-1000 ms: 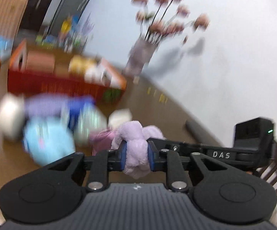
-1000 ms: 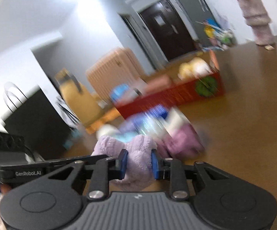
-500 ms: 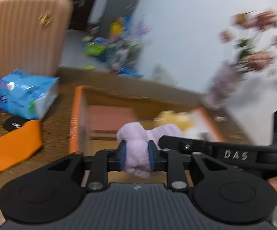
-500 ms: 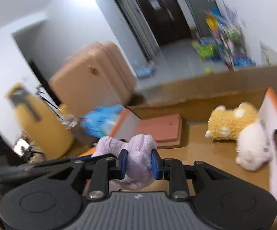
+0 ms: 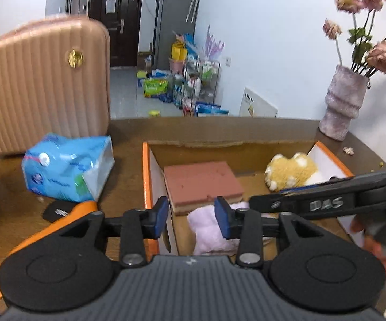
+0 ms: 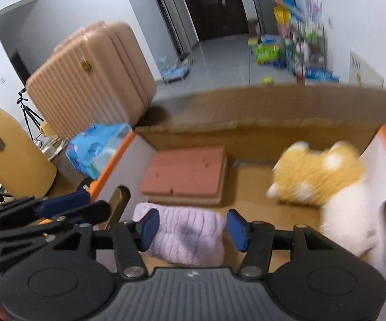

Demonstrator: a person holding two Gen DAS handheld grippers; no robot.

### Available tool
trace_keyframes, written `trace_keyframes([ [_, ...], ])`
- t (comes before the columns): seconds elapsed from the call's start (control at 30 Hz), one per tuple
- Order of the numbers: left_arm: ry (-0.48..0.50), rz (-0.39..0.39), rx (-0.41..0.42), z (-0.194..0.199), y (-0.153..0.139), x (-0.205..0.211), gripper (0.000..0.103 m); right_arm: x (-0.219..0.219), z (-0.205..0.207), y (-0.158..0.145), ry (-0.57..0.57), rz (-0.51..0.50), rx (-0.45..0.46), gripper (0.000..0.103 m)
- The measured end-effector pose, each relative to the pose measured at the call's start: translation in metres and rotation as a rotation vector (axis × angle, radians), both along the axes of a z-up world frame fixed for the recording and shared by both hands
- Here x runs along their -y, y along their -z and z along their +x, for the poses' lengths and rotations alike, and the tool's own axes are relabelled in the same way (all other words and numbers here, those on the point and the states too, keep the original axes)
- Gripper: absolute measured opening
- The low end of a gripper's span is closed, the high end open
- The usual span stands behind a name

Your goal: Organize soft objects

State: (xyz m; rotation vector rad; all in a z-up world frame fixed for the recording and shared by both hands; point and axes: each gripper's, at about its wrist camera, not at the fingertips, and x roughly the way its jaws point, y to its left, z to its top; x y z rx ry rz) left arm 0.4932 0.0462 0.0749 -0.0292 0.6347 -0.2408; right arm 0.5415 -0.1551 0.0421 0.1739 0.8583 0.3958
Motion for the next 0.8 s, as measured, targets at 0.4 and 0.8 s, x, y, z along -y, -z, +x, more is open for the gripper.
trace_keyframes([
  [0.4, -0.004, 0.054, 0.131, -0.102, -0.064, -0.006, 0.082, 0.099, -0.12, -0.107, 0.066, -0.133, 0.279, 0.064],
  [0.8, -0.015, -0.007, 0.276, -0.247, -0.049, 0.004, 0.086, 0.109, -0.274, -0.079, -0.042, -0.042, 0.444, 0.064],
])
